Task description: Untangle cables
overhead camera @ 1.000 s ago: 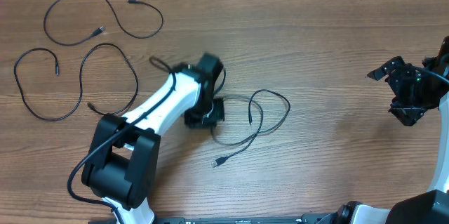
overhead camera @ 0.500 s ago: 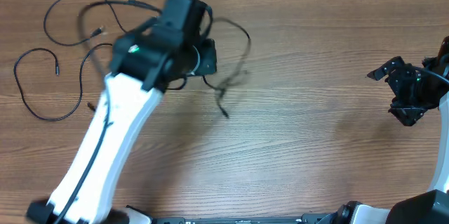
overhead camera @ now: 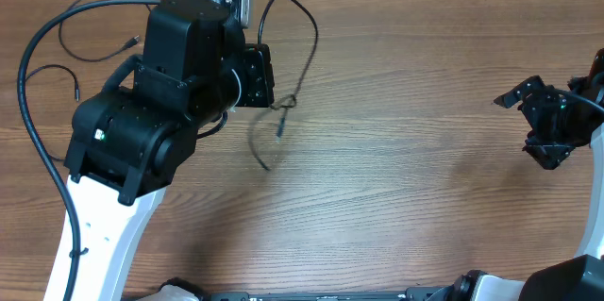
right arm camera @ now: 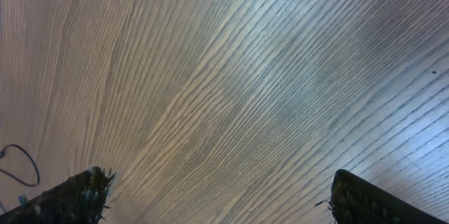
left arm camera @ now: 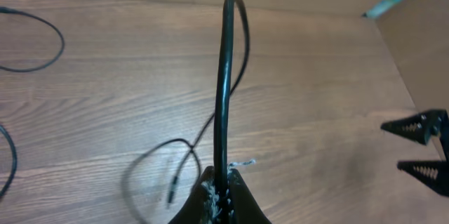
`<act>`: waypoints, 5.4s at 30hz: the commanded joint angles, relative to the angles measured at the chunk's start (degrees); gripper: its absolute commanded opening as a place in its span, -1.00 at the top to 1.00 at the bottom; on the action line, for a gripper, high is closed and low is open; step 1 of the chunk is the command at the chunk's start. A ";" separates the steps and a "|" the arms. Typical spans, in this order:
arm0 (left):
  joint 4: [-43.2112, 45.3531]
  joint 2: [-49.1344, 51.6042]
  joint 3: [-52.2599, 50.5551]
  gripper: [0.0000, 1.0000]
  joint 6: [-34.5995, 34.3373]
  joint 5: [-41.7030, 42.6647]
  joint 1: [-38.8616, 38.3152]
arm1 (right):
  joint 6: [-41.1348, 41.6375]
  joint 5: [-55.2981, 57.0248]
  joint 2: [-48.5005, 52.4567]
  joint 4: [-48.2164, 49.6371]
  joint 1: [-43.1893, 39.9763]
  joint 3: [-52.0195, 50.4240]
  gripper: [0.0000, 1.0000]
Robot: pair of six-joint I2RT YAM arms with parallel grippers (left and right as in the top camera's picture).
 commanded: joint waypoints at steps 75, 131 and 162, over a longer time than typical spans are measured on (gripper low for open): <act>-9.31 -0.98 -35.39 0.91 -57.70 -26.71 58.42 | -0.24 0.17 -0.42 0.15 -0.07 1.03 -1.00; 22.64 17.16 -32.06 -0.11 -12.63 -1.46 77.90 | -0.22 0.17 -0.42 0.15 -0.07 1.03 -1.00; 29.11 20.26 -46.53 -0.89 -16.52 -10.82 89.02 | -0.24 0.17 -0.42 0.15 -0.07 1.03 -1.00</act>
